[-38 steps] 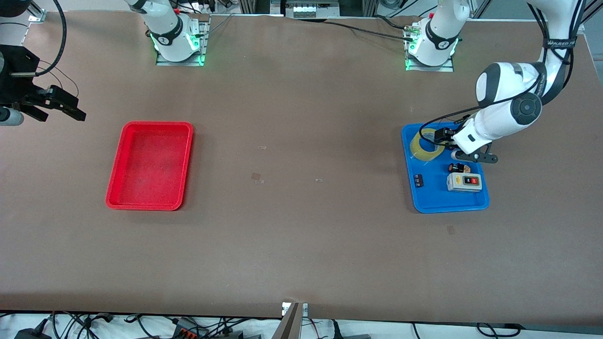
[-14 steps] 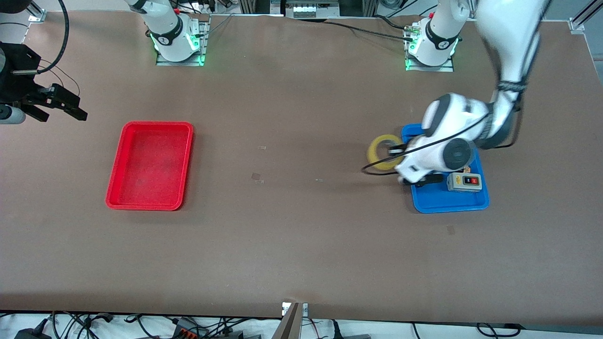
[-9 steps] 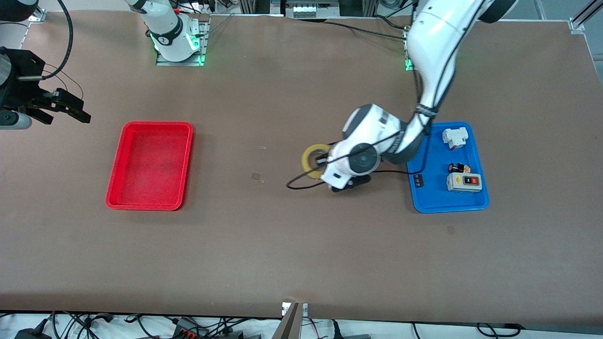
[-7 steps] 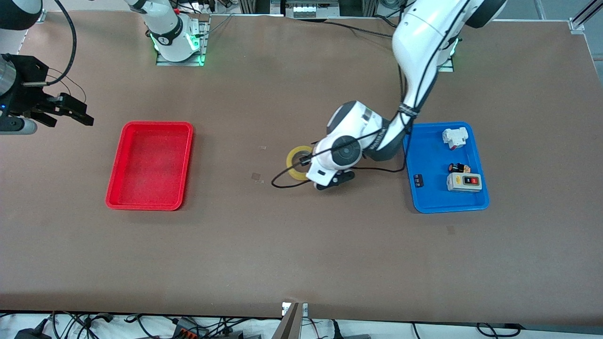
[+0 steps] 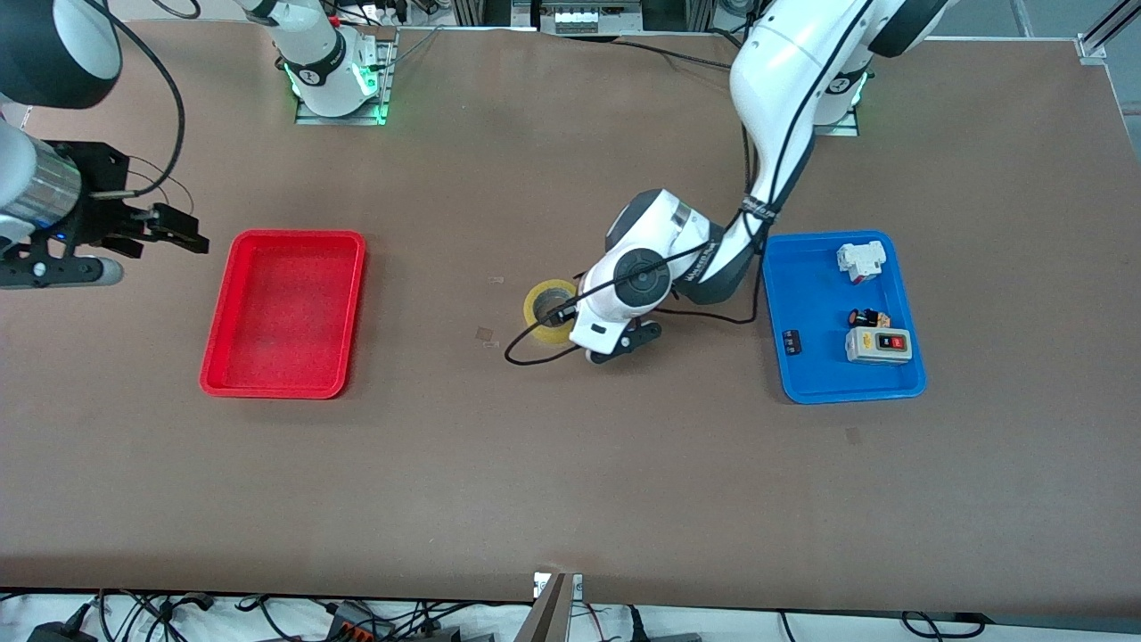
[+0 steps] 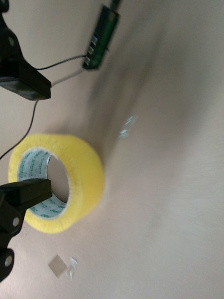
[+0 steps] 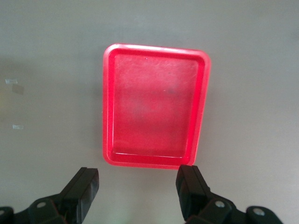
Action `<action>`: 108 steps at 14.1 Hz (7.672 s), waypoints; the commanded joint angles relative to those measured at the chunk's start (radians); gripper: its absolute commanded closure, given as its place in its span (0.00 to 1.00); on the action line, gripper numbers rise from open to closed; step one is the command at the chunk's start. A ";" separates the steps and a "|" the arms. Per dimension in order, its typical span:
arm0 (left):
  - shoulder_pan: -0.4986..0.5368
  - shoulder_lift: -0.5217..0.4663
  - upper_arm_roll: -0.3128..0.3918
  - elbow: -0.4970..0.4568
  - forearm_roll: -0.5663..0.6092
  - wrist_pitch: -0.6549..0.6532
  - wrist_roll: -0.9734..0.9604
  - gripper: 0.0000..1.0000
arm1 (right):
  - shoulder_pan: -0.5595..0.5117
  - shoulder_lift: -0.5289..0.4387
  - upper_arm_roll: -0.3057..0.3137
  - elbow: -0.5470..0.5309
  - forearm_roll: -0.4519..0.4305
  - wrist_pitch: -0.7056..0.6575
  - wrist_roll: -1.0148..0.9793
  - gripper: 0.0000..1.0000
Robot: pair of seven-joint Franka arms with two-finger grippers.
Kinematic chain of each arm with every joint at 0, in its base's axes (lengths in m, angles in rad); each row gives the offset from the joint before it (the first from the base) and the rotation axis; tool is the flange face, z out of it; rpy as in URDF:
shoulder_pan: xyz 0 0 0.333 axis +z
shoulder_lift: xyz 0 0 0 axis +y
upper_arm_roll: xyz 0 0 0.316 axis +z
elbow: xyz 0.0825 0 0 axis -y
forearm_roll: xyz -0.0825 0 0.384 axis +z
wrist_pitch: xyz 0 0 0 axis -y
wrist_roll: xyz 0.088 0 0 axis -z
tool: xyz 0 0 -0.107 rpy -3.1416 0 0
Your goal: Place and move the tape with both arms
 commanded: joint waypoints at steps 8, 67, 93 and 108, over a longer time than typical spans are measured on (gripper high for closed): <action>0.320 -0.443 0.025 -0.240 0.136 -0.379 0.427 0.00 | 0.371 0.322 -0.001 0.079 0.125 0.247 0.090 0.01; 0.567 -0.734 0.089 -0.156 0.223 -0.569 1.018 0.00 | -0.063 0.289 -0.024 -0.363 -0.084 0.576 0.075 0.96; 0.573 -0.737 0.073 -0.167 0.200 -0.592 1.002 0.00 | -0.023 0.173 -0.048 0.388 0.001 -0.085 0.049 0.00; 0.586 -0.734 0.048 -0.167 0.200 -0.592 0.969 0.00 | -0.029 -0.117 -0.050 -0.029 0.011 0.057 0.003 0.00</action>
